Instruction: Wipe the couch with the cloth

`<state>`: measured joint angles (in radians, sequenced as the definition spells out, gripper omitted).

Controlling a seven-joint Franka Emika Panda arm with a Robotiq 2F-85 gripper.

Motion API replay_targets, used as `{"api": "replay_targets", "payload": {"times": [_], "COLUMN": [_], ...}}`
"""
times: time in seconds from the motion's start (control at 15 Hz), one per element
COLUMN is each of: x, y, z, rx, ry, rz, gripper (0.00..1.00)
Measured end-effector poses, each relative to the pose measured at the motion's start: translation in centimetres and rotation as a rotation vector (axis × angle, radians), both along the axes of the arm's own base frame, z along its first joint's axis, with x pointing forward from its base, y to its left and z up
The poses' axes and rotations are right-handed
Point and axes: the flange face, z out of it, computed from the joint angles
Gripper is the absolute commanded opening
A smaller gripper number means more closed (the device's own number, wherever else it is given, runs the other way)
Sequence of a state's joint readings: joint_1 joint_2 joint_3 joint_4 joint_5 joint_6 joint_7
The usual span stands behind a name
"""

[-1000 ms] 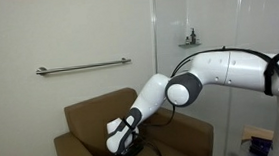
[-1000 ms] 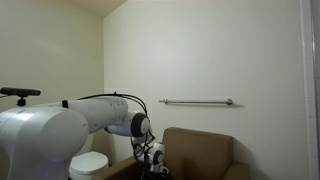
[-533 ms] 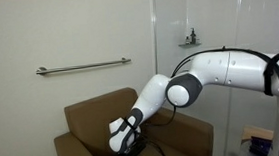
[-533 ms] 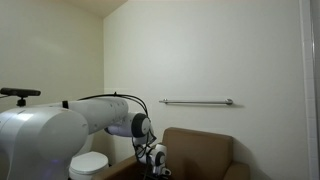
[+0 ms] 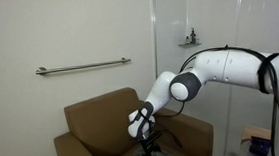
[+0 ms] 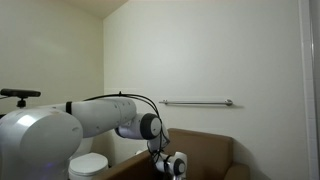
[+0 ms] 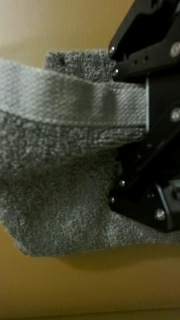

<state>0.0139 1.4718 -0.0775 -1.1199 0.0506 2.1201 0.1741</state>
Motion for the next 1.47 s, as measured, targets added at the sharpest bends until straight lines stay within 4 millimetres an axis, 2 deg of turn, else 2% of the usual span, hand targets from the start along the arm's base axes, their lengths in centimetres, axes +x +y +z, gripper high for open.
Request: {"api": "replay_targets", "payload": {"times": [0.13, 0.2, 0.33, 0.47, 0.67, 1.13, 1.33, 1.47], "x": [-0.4, -0.5, -0.4, -0.2, 0.6, 1.3, 0.7, 0.5], "y": [-2.8, -3.6, -3.5, -2.1, 2.0, 15.3, 18.4, 18.8], "z": [-0.1, -0.1, 0.0, 0.1, 0.5, 1.8, 1.9, 1.7], "rx": [-0.010, -0.011, -0.007, 0.002, 0.036, 0.154, 0.188, 0.196], "ry": [0.014, 0.015, 0.013, 0.008, -0.010, -0.058, -0.061, -0.058], "rz": [-0.038, -0.049, -0.051, -0.035, 0.006, 0.157, 0.219, 0.239], "gripper": [0.03, 0.04, 0.04, 0.03, 0.04, 0.04, 0.03, 0.04]}}
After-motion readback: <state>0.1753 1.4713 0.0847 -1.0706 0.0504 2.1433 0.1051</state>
